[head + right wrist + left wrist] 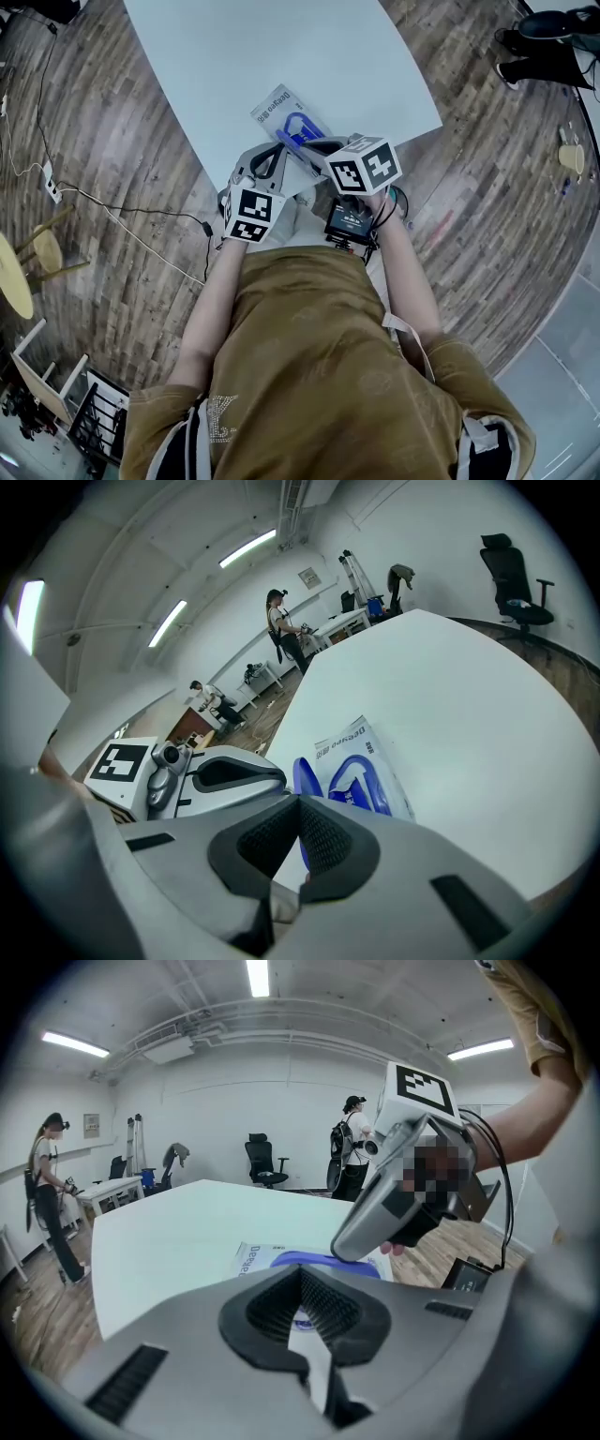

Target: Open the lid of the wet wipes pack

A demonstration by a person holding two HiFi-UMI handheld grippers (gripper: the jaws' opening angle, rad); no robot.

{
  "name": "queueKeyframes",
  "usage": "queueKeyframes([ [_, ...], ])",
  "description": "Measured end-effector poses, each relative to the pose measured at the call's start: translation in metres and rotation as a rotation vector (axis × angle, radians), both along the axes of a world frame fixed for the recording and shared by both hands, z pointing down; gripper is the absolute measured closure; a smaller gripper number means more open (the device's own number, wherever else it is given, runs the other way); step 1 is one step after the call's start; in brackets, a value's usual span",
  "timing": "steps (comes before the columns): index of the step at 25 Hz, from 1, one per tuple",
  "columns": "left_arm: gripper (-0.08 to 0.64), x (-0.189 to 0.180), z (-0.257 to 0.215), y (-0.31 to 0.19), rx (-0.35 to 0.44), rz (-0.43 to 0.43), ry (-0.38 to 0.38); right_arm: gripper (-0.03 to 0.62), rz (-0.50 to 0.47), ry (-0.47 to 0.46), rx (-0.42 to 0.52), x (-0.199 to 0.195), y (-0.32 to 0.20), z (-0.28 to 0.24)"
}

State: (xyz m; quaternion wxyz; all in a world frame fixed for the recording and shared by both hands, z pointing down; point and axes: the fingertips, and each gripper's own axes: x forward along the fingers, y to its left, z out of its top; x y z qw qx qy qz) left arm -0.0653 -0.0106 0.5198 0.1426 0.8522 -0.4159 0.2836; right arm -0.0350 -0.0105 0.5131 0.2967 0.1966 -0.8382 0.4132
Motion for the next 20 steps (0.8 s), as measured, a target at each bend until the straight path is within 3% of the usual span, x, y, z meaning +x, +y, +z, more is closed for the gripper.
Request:
queueKeyframes([
  [5,0.555,0.007,-0.011,-0.005,0.020,0.006,0.015,0.585,-0.005,-0.007,0.012,-0.001,0.005,-0.001],
  [16,0.555,0.013,-0.021,-0.014,0.016,0.065,-0.041,0.584,-0.014,-0.001,0.023,-0.005,0.007,0.000],
  [20,0.555,0.018,-0.026,-0.016,-0.001,0.073,-0.014,0.584,-0.021,-0.003,0.020,-0.008,0.010,0.000],
])
